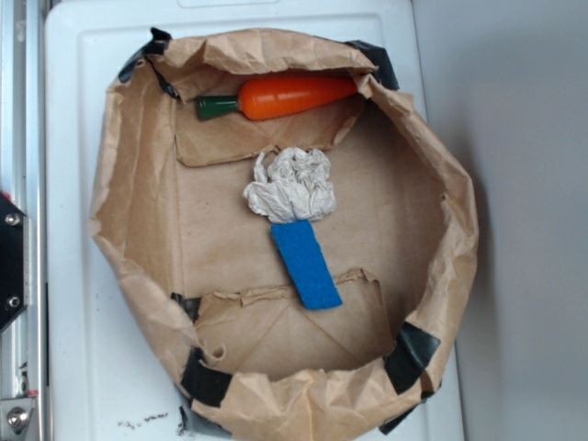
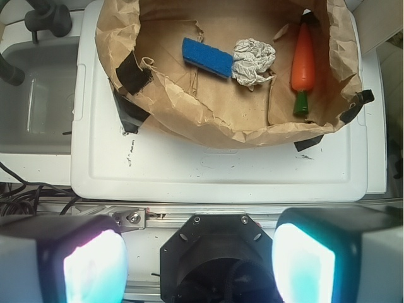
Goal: Grab the blue sponge.
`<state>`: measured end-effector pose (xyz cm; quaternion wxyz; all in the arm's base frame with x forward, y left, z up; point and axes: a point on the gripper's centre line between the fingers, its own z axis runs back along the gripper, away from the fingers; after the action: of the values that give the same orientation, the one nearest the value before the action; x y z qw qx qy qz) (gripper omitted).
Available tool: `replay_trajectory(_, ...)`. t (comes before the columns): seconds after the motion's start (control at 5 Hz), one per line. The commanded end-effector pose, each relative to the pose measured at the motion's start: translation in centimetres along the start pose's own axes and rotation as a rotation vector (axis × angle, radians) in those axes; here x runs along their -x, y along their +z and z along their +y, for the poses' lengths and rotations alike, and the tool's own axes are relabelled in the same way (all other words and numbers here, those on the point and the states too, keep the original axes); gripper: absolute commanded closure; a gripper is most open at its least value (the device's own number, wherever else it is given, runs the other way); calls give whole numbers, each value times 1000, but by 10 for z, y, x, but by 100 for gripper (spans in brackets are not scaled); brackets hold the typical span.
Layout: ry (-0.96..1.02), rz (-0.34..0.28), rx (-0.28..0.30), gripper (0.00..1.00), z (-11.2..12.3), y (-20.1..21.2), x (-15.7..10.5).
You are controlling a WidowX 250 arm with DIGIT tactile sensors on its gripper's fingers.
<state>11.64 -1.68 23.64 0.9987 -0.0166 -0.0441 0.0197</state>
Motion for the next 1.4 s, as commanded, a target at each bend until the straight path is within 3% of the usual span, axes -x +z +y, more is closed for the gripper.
replay_trajectory(0.0,0,0,0,0,0,0,0)
replay_trajectory(0.2,-12,-20,-7,0,-15,-7,-49)
replay_trajectory(0.4,11,-54,49,0,-12,-14,-99)
replay_trajectory(1.2,11,-54,49,0,-12,-14,-99)
